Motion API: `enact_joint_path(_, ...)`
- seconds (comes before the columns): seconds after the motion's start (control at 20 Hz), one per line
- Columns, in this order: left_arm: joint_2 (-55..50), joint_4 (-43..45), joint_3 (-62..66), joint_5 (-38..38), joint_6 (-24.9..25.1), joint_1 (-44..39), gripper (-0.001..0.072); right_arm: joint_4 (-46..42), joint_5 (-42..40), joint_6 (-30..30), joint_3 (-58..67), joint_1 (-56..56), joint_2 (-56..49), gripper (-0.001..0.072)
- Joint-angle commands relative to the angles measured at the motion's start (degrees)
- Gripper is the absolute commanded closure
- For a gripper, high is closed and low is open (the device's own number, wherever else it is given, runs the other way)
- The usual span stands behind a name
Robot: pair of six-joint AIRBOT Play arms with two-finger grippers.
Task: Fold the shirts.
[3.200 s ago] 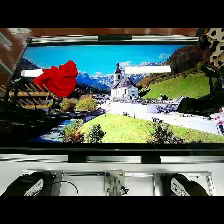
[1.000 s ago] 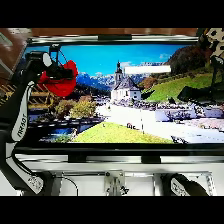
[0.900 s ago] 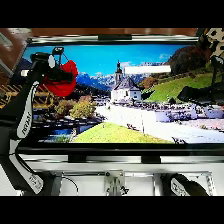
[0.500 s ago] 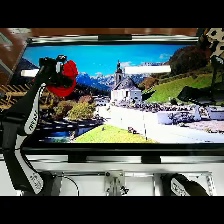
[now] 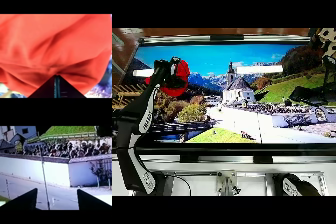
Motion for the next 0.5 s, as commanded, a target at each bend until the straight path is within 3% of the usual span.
enact_joint_path(0.0,4.87,0.15,1.9,5.05,0.11,-0.68,0.0673,0.0,-0.11,-0.07,-0.02,0.0,-0.02,0.0094)
enact_joint_path(0.25,21.51,-1.46,2.43,14.32,-2.56,-7.15,0.0673,-0.11,-0.37,-3.43,1.16,0.0,0.07,0.0094)
enact_joint_path(0.45,28.26,1.09,0.76,10.4,2.38,-11.82,0.0672,0.57,2.08,-3.58,6.78,0.0,0.07,0.0094)
